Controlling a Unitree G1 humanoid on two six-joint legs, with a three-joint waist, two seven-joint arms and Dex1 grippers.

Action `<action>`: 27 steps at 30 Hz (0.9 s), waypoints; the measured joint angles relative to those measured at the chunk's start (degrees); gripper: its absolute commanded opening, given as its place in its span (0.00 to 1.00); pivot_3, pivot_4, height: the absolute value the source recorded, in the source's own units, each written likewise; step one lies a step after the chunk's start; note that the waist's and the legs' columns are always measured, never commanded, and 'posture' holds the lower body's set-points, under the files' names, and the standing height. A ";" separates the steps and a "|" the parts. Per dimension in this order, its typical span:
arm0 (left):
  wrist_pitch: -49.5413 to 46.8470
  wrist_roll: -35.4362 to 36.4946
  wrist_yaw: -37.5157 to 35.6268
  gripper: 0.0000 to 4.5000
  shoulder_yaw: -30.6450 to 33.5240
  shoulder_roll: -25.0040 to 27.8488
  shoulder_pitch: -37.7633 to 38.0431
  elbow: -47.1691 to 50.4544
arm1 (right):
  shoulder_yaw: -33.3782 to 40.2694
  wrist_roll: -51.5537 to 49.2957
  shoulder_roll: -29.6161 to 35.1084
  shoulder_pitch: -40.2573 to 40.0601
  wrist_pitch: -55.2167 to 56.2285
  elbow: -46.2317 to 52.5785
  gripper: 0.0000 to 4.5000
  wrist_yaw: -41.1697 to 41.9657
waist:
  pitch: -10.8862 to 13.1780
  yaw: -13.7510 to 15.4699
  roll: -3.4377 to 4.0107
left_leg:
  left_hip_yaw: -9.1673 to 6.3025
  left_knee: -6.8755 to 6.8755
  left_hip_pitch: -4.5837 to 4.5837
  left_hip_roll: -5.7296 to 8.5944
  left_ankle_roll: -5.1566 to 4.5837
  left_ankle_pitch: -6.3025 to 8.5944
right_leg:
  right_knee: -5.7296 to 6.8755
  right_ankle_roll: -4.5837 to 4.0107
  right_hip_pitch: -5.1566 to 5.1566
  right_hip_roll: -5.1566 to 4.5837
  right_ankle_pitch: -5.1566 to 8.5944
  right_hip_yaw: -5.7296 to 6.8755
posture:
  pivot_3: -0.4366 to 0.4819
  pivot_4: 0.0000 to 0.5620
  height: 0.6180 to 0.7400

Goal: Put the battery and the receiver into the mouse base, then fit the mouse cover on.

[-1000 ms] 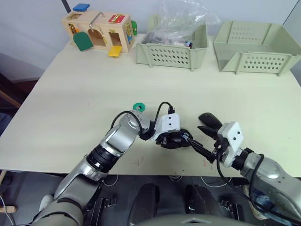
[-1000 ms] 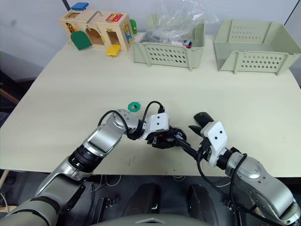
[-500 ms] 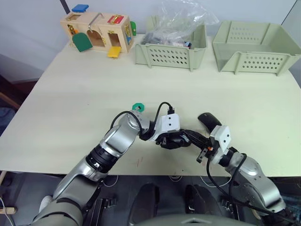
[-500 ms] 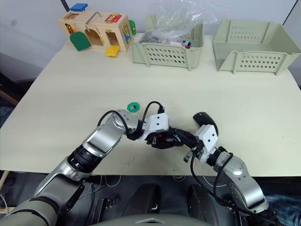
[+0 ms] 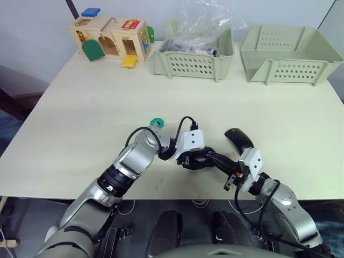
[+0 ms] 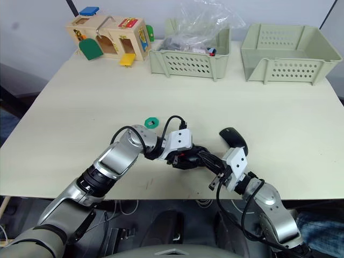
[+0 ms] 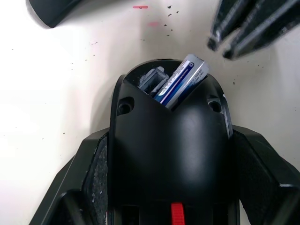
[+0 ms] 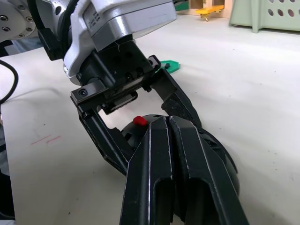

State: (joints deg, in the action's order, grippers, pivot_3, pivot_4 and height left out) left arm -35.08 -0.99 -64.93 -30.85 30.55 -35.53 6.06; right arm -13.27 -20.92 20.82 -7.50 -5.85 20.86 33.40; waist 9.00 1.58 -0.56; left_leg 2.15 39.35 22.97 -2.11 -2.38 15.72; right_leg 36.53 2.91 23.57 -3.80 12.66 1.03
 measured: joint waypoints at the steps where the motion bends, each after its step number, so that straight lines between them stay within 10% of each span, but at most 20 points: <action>1: -0.02 -0.01 0.04 0.65 0.00 0.08 0.00 -0.01 | 0.17 0.14 -0.68 0.00 0.04 -0.84 0.03 -0.12 | 0.00 -0.07 0.00 | 0.07 0.00 -0.06 0.00 0.00 0.00 | 0.05 0.01 0.00 0.00 0.01 -0.07 | 0.48 0.27 1.00; 27: -1.17 -0.14 0.19 0.65 -0.08 0.52 0.13 0.03 | -1.19 5.95 -3.49 2.81 -1.76 -7.08 0.03 -0.07 | -0.63 -0.76 -0.21 | 0.47 -0.04 -0.35 -0.03 -0.01 0.01 | 0.21 -0.01 0.02 0.01 0.00 -0.43 | 0.48 0.27 1.00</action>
State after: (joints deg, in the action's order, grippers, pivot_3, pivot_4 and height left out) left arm -36.26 -1.13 -64.74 -30.92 31.07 -35.39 6.09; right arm -14.46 -14.97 17.33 -4.69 -7.61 13.78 33.33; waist 8.37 0.81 -0.77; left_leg 2.62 39.31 22.62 -2.13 -2.39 15.73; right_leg 36.74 2.91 23.58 -3.79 12.66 0.59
